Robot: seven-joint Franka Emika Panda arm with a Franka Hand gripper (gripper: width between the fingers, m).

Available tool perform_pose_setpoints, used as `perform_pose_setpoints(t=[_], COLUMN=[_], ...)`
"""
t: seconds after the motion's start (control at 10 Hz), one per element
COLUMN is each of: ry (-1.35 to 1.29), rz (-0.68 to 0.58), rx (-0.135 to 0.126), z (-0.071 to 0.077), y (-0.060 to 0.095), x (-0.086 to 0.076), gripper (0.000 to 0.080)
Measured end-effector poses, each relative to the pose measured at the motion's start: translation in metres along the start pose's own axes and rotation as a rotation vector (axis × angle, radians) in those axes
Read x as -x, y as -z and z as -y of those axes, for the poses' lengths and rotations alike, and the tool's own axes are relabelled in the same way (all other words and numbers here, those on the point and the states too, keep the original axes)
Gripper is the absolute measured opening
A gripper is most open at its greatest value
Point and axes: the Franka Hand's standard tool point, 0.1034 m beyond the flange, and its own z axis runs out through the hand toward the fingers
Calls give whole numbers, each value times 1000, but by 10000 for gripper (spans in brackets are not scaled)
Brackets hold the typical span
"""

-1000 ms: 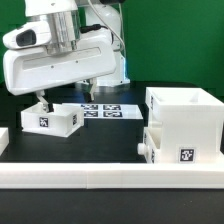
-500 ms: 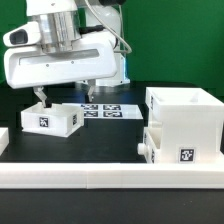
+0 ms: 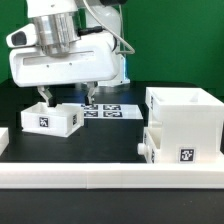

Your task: Assemble drawer

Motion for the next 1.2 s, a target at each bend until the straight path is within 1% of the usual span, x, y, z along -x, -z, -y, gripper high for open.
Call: perform_pose_setpoints(t=[0.3,0.5,1.1,1.2], ry=[-51,-56,-42,-41], rz=[15,-6,-1,-9], rx=[21,39,37,44], z=[-6,-15,-13,-11], y=[-12,-27,-26,-33], x=[18,33,32,37], gripper=[649,649,649,649])
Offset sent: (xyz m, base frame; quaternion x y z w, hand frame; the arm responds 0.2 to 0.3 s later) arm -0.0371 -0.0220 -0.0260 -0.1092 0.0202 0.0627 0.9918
